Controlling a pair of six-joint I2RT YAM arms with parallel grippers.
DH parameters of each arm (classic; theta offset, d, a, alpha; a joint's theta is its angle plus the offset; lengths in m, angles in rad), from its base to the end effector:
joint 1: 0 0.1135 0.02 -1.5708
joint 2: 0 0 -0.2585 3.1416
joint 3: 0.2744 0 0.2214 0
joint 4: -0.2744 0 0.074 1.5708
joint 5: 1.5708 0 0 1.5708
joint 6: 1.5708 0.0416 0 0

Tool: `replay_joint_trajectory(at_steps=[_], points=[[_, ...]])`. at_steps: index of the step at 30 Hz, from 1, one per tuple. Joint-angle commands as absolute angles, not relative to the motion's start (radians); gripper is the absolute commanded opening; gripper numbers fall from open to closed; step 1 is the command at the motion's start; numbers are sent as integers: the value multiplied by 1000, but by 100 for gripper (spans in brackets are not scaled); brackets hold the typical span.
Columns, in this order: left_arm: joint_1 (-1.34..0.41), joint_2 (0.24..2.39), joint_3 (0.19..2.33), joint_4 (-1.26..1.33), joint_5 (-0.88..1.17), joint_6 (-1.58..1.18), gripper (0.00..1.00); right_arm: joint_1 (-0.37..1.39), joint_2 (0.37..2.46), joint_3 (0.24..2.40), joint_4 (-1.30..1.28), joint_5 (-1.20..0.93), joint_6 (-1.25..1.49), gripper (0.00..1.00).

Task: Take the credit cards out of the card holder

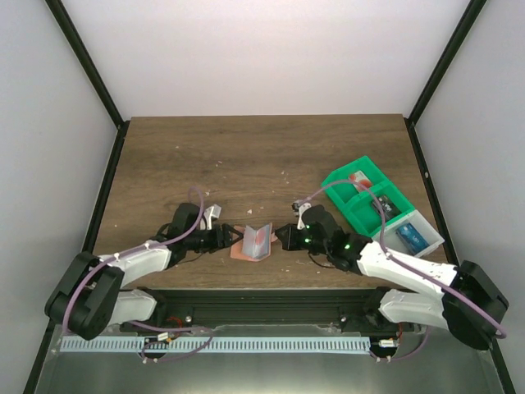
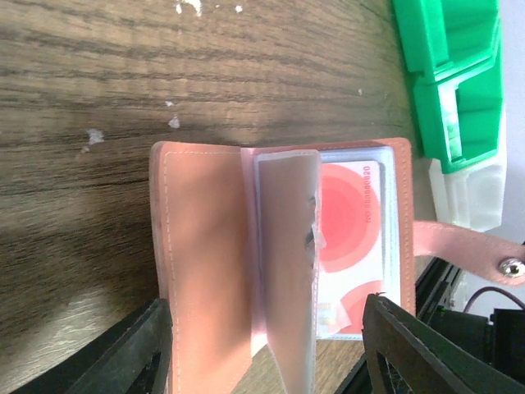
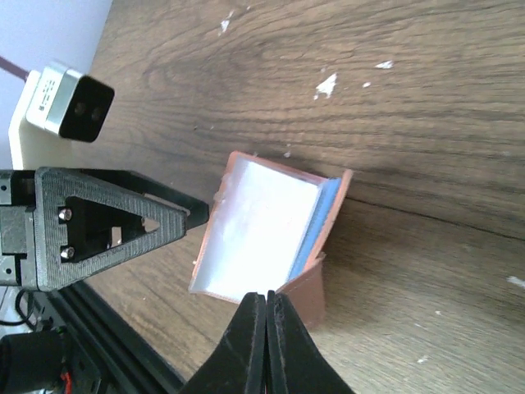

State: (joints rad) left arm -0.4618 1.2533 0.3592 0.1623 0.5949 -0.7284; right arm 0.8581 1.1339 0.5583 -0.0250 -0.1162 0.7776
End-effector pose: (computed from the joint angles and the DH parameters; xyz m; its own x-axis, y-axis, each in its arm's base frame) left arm 0.1689 -0.1101 0.1580 -0.9405 -0.1477 -0.3059 0.1557 0.6129 -0.7747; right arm 0.1384 0.1675 0.2169 -0.8344 0.1002 -0.5419 -0.3208 0.7112 0.6255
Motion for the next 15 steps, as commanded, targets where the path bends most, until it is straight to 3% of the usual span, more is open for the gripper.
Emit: replay_joint_trajectory(at_steps=[1, 8, 12, 15], points=[[-462, 1293, 356, 185, 586, -706, 64, 834, 1083, 522, -78, -60, 766, 1], [-462, 1352, 346, 225, 600, -707, 46, 818, 1102, 483, -81, -45, 780, 2], [-462, 1354, 336, 237, 598, -703, 34, 815, 1134, 522, -158, 2, 798, 30], [-462, 1362, 334, 245, 605, -697, 21, 818, 1137, 573, -233, 25, 795, 38]])
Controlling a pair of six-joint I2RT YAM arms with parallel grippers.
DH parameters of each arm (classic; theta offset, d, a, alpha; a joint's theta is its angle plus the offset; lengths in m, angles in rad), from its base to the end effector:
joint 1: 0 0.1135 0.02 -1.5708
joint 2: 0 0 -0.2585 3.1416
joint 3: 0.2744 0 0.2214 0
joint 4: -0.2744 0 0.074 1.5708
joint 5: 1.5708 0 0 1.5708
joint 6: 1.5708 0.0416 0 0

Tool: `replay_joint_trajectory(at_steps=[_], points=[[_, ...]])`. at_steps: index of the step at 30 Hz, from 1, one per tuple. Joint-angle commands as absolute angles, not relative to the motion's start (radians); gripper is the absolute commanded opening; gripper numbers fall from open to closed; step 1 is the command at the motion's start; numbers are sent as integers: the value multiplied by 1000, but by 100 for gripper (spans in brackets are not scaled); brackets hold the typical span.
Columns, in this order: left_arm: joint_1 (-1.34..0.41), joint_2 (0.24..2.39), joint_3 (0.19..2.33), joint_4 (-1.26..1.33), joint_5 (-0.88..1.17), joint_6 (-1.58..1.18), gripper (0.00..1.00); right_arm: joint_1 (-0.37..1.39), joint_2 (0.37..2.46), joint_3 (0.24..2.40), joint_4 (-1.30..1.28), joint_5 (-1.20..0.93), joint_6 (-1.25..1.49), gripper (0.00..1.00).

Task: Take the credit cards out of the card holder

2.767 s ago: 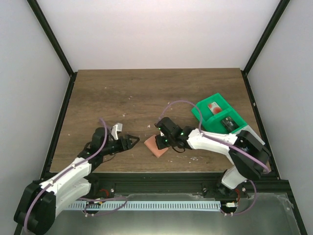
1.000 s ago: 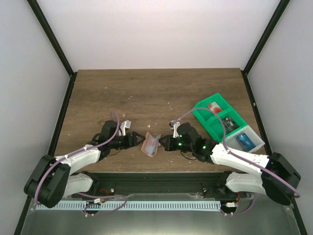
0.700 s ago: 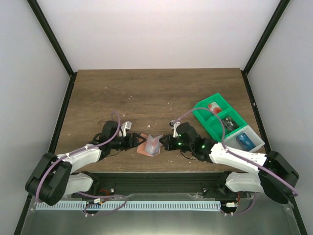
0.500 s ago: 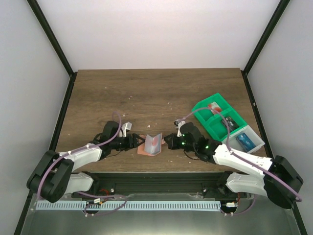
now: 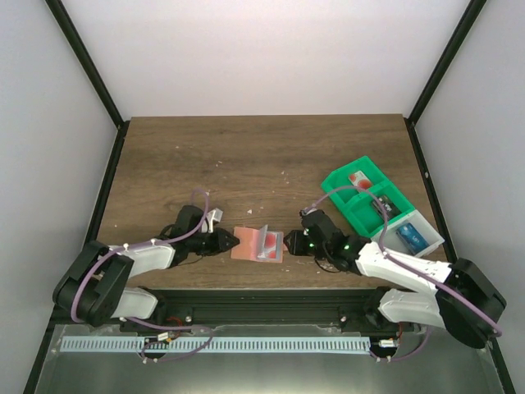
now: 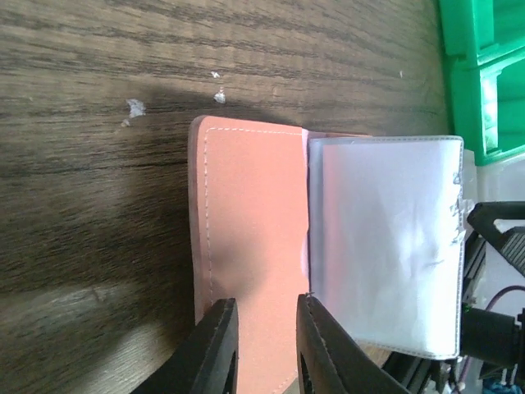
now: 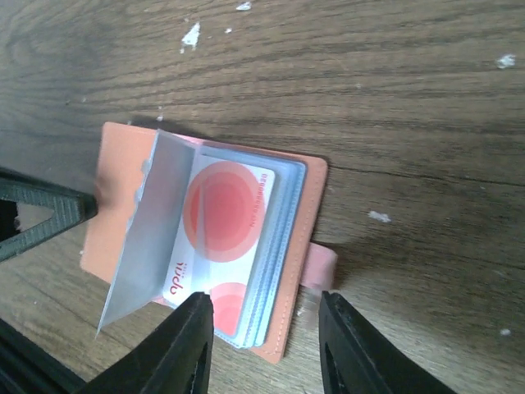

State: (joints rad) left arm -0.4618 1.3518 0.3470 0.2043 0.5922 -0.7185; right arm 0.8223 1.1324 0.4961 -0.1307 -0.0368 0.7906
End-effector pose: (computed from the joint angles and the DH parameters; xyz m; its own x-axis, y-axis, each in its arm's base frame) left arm 0.1726 -0.1118 0.1402 -0.9561 -0.1342 -0.2605 0.1173 0.6393 -0.7600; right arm 0.1354 0.1480 0.1890 -0.8655 0.1119 -0.4883 -0.1920 0.8261 0.5297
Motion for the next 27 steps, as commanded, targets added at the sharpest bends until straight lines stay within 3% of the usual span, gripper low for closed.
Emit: replay_joint_trajectory(at_steps=[1, 6, 12, 27], points=[[-462, 1365, 333, 251, 609, -699, 16, 818, 1132, 586, -245, 25, 790, 38], [-462, 1379, 322, 284, 634, -707, 0, 818, 1121, 599, -190, -51, 763, 39], [-462, 1358, 294, 296, 634, -728, 0, 818, 1219, 589, -42, -199, 801, 38], [-463, 1302, 240, 339, 641, -786, 0, 924, 1584, 758, 113, -275, 765, 28]])
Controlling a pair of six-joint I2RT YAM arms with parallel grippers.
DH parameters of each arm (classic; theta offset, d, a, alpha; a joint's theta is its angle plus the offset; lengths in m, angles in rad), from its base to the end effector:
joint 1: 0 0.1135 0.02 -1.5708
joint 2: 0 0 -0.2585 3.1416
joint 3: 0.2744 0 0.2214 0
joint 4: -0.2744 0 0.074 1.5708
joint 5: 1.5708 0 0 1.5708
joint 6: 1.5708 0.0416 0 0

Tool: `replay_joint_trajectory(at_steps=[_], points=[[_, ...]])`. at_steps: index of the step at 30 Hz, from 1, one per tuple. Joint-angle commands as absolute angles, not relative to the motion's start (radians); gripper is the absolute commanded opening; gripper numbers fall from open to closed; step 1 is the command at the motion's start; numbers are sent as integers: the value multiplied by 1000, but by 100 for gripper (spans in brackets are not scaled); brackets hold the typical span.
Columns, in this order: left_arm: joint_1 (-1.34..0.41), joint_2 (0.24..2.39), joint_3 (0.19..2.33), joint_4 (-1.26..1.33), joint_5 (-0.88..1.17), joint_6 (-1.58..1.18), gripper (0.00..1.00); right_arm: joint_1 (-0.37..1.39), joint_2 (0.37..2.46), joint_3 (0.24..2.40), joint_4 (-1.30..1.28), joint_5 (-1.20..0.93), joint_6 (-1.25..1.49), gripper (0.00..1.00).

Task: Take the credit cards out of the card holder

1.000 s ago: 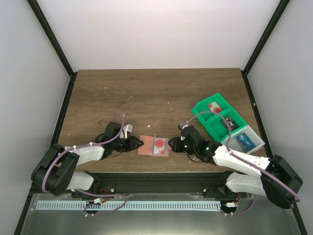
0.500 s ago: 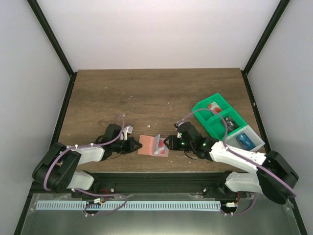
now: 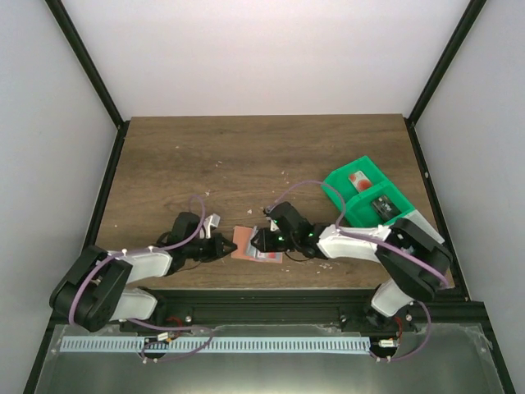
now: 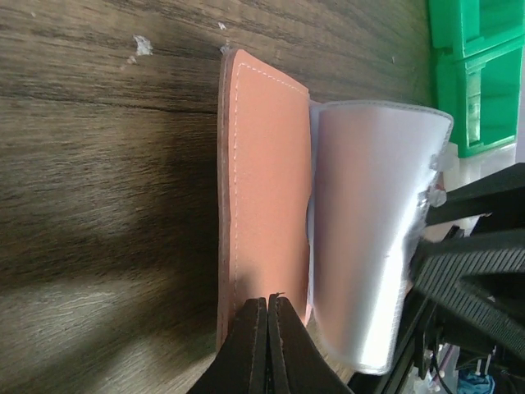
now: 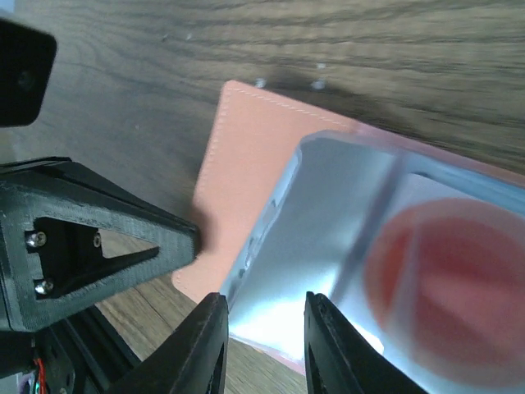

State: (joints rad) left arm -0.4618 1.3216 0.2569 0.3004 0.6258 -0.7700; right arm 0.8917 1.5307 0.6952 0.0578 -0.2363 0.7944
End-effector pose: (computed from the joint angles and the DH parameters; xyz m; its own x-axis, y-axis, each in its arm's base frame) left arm 0.1591 -0.1064 0.1322 -0.9597 -0.1526 -0.2361 0.0997 0.6003 -0.7935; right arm 0.1674 0.2229 0.1737 -0.9233 -0.0395 -0.3821 -0.2891 0.7265 0.6234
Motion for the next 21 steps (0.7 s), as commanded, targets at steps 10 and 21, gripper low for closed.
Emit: replay_joint_trajectory(at_steps=[10, 21], points=[[-463, 1241, 215, 306, 640, -807, 0, 924, 1576, 759, 20, -187, 700, 31], [-465, 1185, 202, 270, 634, -827, 0, 894, 1374, 622, 89, -183, 720, 42]])
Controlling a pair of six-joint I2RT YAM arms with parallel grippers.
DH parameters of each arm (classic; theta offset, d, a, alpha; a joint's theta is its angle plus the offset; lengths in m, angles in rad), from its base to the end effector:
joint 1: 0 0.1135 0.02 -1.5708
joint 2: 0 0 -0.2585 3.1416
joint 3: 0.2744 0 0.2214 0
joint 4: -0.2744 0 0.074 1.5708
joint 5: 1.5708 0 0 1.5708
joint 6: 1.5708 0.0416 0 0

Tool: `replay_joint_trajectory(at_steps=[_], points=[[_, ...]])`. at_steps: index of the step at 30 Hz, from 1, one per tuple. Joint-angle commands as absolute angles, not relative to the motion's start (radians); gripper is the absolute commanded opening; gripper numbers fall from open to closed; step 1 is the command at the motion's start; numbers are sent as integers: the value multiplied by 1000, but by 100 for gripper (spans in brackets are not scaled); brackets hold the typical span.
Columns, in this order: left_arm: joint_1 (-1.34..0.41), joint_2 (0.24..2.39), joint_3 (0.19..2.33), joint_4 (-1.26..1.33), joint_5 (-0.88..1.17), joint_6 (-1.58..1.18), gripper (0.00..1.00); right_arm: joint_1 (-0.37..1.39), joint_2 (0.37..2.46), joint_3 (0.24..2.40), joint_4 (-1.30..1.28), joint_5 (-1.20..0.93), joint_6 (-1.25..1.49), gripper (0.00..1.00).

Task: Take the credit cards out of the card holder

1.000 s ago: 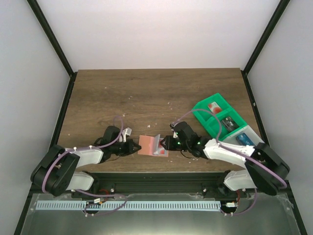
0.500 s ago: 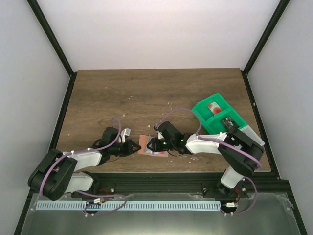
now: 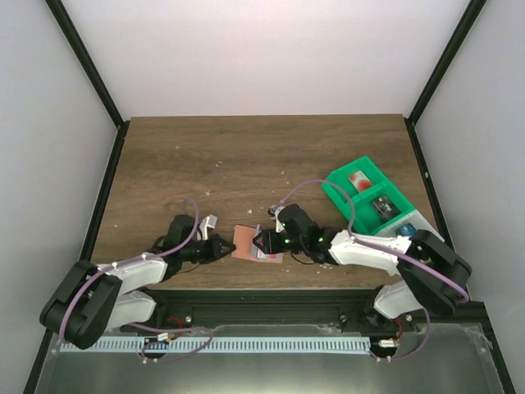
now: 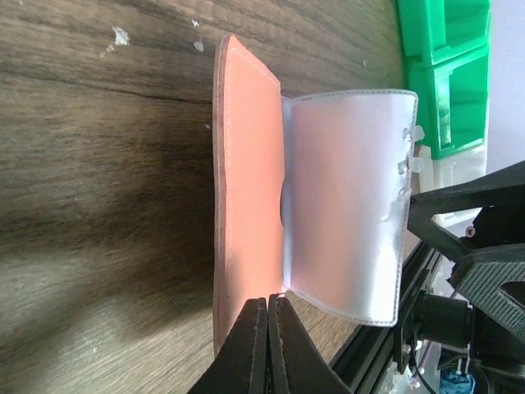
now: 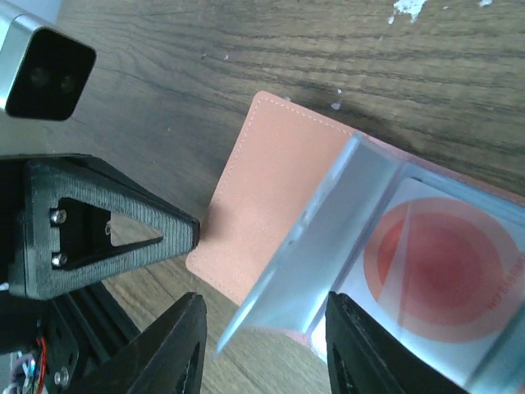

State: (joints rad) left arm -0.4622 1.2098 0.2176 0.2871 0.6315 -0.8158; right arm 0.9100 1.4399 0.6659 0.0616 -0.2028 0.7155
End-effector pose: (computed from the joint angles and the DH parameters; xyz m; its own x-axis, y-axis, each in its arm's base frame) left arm 0.1478 -0.1011 0.1400 -0.9527 -0.1821 -0.2432 0.0999 0.5682 -0.8168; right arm 0.1575 0.2163 0.1887 -0.8715 -0.0741 -0.4848 -0.3911 0.7014 0.5958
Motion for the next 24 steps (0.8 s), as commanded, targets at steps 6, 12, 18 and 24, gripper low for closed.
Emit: replay_joint_trajectory(at_steps=[6, 12, 18, 24], points=[[-476, 1151, 171, 276, 627, -861, 0, 860, 1268, 529, 97, -122, 764, 26], [-479, 1079, 248, 148, 575, -831, 7, 849, 1320, 544, 113, -120, 773, 14], [-487, 1012, 349, 147, 601, -848, 26, 848, 1443, 574, 301, -189, 771, 12], [-567, 1041, 365, 238, 590, -906, 28, 848, 1617, 677, 387, -310, 772, 12]])
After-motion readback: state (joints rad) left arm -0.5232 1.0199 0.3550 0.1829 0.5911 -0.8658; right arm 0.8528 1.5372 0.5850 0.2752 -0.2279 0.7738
